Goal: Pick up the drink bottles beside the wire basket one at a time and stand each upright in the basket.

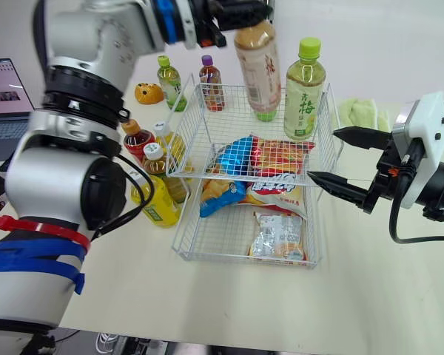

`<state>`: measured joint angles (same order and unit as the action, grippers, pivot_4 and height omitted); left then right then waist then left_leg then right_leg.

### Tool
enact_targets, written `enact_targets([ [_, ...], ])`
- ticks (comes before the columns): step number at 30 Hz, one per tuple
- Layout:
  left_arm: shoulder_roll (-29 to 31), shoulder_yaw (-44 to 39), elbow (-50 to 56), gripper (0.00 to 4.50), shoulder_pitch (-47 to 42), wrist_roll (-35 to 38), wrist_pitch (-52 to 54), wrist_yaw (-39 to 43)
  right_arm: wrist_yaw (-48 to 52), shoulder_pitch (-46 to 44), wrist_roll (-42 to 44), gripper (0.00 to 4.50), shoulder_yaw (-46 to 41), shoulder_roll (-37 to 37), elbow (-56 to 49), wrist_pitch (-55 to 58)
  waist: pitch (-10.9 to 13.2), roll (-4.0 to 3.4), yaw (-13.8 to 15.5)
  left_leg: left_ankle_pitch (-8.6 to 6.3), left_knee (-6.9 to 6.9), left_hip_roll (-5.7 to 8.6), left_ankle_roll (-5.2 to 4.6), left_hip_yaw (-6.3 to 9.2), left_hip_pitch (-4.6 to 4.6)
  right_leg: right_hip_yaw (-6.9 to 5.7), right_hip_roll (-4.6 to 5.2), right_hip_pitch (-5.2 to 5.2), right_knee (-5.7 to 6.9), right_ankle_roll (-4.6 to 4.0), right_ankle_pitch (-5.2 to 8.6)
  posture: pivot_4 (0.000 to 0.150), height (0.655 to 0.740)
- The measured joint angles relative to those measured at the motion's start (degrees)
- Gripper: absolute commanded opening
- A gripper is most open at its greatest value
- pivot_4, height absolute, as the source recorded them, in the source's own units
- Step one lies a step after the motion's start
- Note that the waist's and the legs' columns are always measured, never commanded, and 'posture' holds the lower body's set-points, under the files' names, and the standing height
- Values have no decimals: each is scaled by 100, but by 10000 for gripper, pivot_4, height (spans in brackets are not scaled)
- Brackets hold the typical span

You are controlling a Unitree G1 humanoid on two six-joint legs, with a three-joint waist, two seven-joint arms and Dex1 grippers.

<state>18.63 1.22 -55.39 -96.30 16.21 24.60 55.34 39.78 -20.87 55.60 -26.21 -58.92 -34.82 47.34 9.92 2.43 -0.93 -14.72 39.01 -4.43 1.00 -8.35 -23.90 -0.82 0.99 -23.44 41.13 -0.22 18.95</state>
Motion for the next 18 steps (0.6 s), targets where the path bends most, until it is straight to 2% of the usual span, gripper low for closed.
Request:
enact_targets([
  [6, -233, -12, -543, 13768, 13, -277, -398, -144, -215, 12, 66, 45000, -142, -1, -35, 59, 0, -1, -52, 0, -2, 1, 0, -2, -2, 2, 0, -4, -1, 1, 0, 1500, 7211],
  [18, -222, -97, -557, 13769, -33, -413, -269, -85, -288, 18, 188, 45000, -201, -46, -44, 74, 0, -1, -57, 0, -1, 2, 0, -1, -1, 3, 0, -3, 1, 1, 1, 1500, 7211],
])
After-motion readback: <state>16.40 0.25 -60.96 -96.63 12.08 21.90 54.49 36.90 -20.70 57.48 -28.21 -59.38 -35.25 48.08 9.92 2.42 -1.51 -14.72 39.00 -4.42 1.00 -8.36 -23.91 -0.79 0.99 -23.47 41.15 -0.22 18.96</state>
